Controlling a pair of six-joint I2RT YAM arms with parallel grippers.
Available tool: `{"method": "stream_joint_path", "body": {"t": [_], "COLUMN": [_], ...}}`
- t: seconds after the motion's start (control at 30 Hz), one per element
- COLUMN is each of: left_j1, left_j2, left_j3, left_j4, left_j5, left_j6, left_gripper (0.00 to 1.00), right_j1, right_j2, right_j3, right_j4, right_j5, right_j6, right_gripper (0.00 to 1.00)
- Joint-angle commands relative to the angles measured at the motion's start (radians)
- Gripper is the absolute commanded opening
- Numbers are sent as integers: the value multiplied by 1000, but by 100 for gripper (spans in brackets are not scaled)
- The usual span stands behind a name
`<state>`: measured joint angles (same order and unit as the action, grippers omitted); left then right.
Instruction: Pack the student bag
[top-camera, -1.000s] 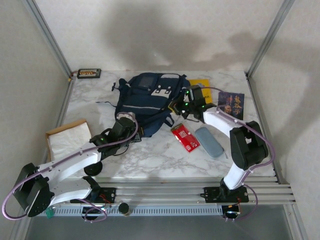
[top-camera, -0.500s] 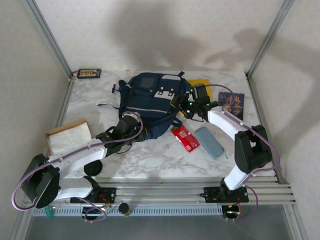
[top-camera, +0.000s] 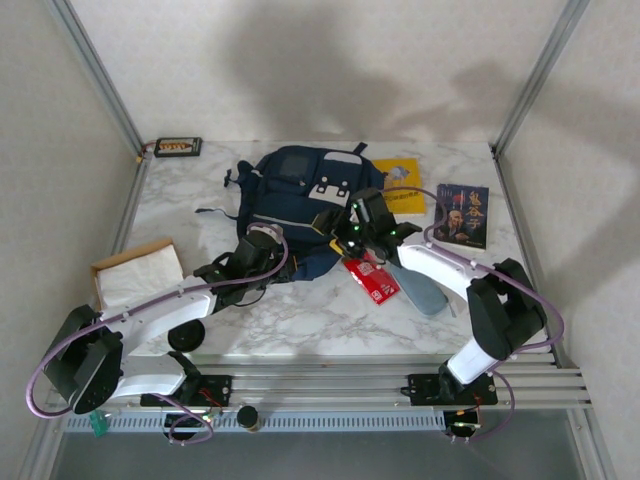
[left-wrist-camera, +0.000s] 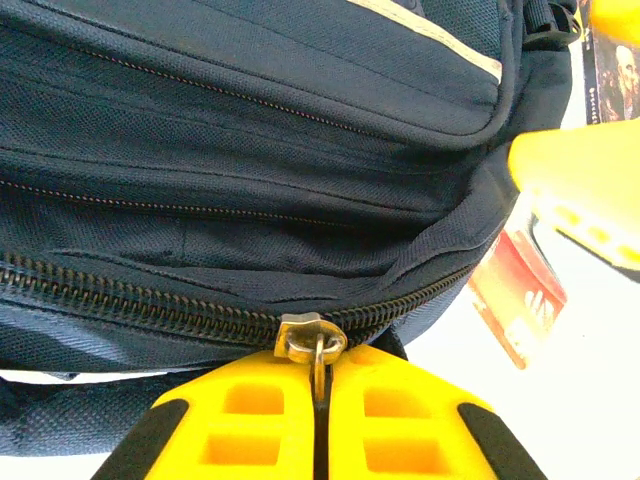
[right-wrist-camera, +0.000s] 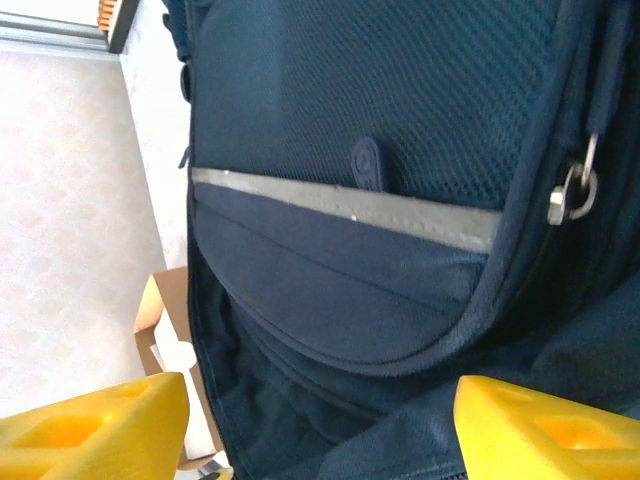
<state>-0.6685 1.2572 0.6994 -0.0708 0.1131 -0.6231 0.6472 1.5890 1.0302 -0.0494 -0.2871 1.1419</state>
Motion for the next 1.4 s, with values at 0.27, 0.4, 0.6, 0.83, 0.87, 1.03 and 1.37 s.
{"method": "stream_joint_path", "body": {"t": [0.27, 0.4, 0.6, 0.83, 0.87, 1.03, 1.37], "left_j1": [-6, -6, -9, -12, -13, -12, 17], "left_j2": [-24, -25, -33, -25, -27, -40, -117], "left_j3": [38, 41, 37, 37, 37, 34, -13], "left_j4": [64, 57, 68, 71, 68, 51, -108], "left_j5": [7, 4, 18, 26, 25, 1, -167], "left_j6": [14, 16, 17, 23, 25, 31, -27], "left_gripper": [0, 0, 0, 0, 0, 0, 0], "right_j1": [92, 127, 108, 110, 110, 102, -24], "right_j2": [-104, -91, -104, 47, 61, 105, -24], "right_j3": [-75, -28, -110, -23, -11, 12, -73], "right_j4": [-62, -126, -56, 50, 50, 70, 11], "right_j5": [130, 224, 198, 168, 187, 299, 278], "right_j6": [77, 21, 177, 283, 291, 304, 159], "right_gripper": [68, 70, 73, 78, 78, 50, 0]}}
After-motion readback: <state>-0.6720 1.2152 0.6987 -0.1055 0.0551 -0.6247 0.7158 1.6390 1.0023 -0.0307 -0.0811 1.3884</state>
